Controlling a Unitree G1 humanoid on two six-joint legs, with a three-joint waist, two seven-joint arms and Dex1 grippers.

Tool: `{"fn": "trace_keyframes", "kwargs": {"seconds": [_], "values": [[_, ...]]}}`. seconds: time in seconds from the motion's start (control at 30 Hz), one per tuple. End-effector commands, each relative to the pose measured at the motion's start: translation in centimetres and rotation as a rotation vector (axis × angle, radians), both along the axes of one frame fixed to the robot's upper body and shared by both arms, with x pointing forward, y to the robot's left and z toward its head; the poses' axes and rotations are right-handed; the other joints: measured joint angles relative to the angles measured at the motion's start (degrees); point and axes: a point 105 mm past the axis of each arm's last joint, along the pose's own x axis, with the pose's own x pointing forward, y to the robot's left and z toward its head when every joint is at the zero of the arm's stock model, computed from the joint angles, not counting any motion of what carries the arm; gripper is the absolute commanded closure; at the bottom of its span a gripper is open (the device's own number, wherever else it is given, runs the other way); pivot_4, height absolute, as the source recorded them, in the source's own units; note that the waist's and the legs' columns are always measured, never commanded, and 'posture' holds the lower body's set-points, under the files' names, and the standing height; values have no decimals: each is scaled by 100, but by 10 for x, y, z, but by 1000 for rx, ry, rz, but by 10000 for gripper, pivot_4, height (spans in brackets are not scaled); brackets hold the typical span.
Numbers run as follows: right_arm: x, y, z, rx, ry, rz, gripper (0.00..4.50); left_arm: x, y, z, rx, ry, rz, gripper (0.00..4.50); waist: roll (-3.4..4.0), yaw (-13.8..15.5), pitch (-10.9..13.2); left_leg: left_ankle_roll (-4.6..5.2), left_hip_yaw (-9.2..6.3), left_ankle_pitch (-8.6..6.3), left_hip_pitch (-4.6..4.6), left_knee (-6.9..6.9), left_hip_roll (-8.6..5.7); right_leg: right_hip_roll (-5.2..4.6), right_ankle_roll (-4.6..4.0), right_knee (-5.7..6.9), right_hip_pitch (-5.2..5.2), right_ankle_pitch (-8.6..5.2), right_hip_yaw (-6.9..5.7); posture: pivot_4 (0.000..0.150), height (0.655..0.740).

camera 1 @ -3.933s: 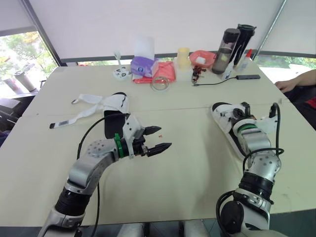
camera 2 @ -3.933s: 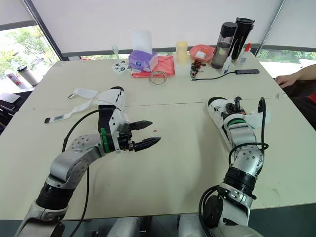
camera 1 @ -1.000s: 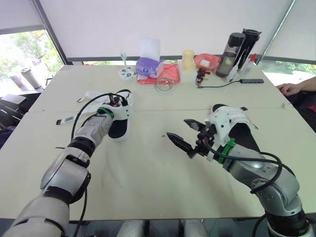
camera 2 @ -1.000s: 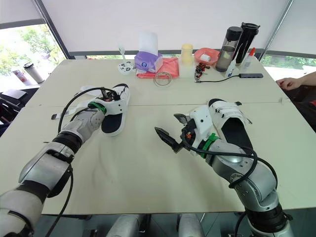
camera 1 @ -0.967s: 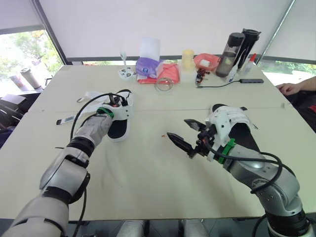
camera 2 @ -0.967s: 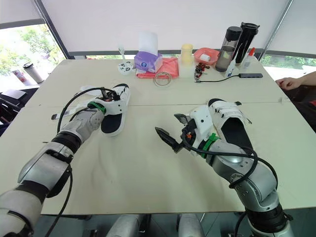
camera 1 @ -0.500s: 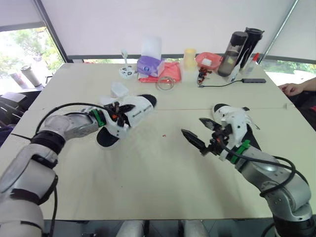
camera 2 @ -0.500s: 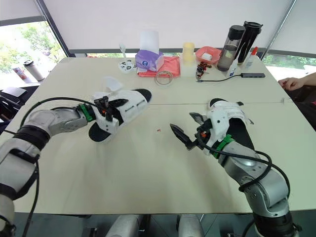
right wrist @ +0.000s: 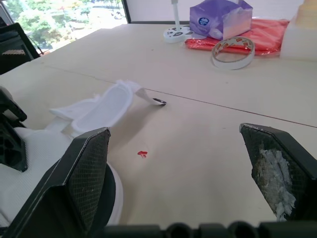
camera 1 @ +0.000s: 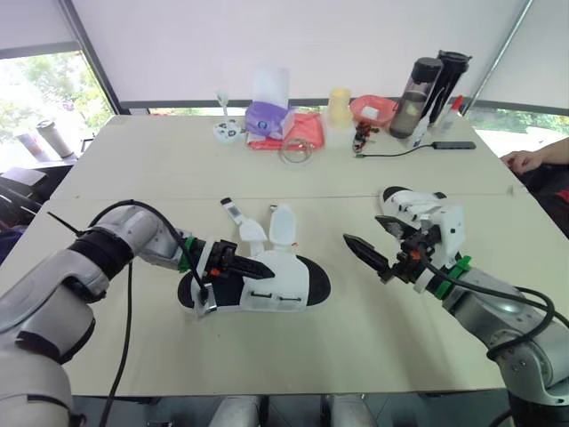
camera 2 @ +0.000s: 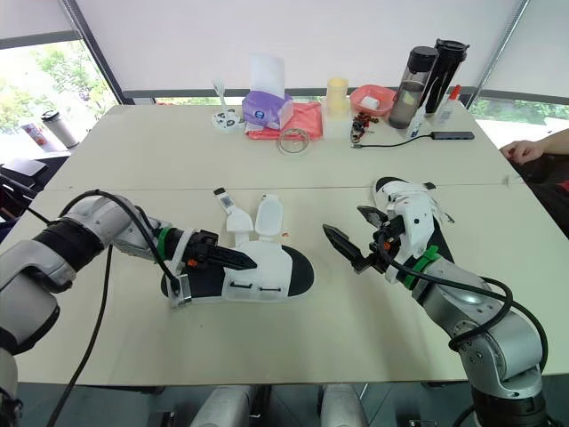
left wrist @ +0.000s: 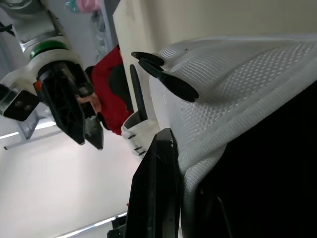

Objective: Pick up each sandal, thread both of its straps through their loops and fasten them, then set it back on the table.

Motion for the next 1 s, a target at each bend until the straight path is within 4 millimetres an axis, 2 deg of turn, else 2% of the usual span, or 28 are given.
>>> {"fn": "trace_keyframes", "kwargs": {"seconds": [0.03, 0.2, 0.5, 0.53, 0.6, 0.8, 1.0], "values": [[-6, 6, 7, 12, -34, 15, 0, 5, -8, 12, -55, -67, -44, 44652, -1, 9, -1, 0, 0, 0, 0, 2, 0, 0, 0, 0, 2, 0, 0, 1500, 7400], [-4, 8, 5, 20, -27, 12, 0, 8, -15, 9, -68, -95, -86, 44652, -1, 2, -1, 0, -4, 0, 0, 19, -1, 1, 3, 2, 11, -2, -1, 1500, 7400], [-2, 11, 2, 14, -19, 24, 0, 16, -20, 2, -72, -67, -38, 44652, -2, 6, -1, 0, -8, 0, 0, 36, -2, 2, 4, 7, 19, -2, -2, 1500, 7400], [-2, 11, 2, 14, -19, 24, 0, 16, -19, 1, -69, -64, -30, 37733, -2, 6, -1, 0, -8, 0, 0, 36, -1, 2, 3, 7, 18, -2, -3, 1500, 7400], [-2, 10, 2, 11, -18, 24, 0, 17, -19, 0, -68, -46, -5, 29536, -2, 2, -1, 0, -9, 0, 0, 37, -1, 3, 3, 8, 18, -2, -3, 1500, 7400], [0, 10, 1, 2, -14, 38, 0, 20, -17, 1, -71, -45, 28, 222, -2, 2, -2, 0, -9, 0, 0, 39, -1, 3, 3, 8, 18, -2, -3, 1500, 7400], [2, 8, 0, -14, -9, 49, 0, 24, 11, 8, -73, -32, 130, 222, -2, -28, -3, 0, -10, -1, 0, 49, 0, 5, 3, 11, 20, -1, -3, 1500, 7400]]}}
